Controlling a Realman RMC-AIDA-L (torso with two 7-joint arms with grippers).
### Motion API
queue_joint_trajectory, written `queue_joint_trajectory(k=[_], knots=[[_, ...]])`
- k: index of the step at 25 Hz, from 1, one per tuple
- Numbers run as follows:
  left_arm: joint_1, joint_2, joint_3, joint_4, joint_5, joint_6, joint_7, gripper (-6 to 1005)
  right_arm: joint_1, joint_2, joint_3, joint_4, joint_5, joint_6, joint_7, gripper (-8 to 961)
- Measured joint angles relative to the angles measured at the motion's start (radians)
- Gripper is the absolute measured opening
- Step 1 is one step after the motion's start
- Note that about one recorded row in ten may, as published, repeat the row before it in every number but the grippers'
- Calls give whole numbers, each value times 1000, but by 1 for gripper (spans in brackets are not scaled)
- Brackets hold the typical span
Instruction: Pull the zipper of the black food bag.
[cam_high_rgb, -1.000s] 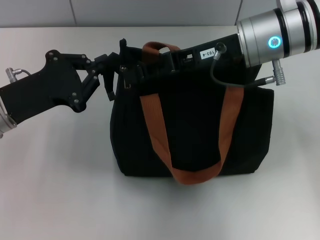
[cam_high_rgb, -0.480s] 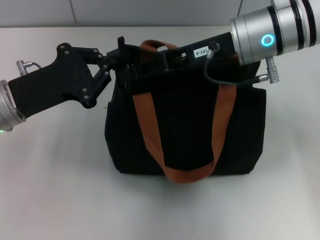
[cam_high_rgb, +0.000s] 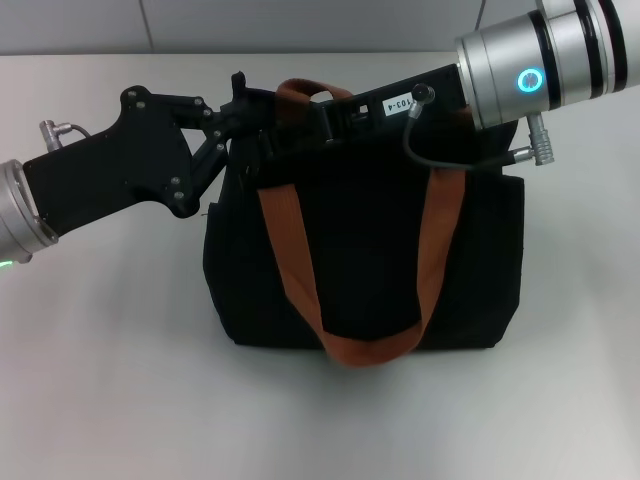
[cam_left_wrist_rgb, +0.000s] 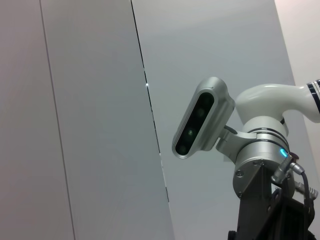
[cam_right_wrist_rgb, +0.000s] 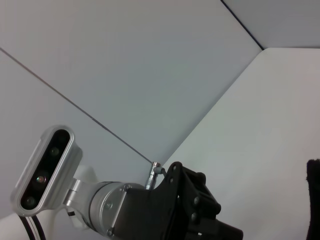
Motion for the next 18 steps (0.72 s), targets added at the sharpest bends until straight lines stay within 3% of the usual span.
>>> queue_joint_trajectory(k=[18], knots=[[33,8,-34,6,0,-9,0,37,-23,-2,7,-46,0,-9,1,380]])
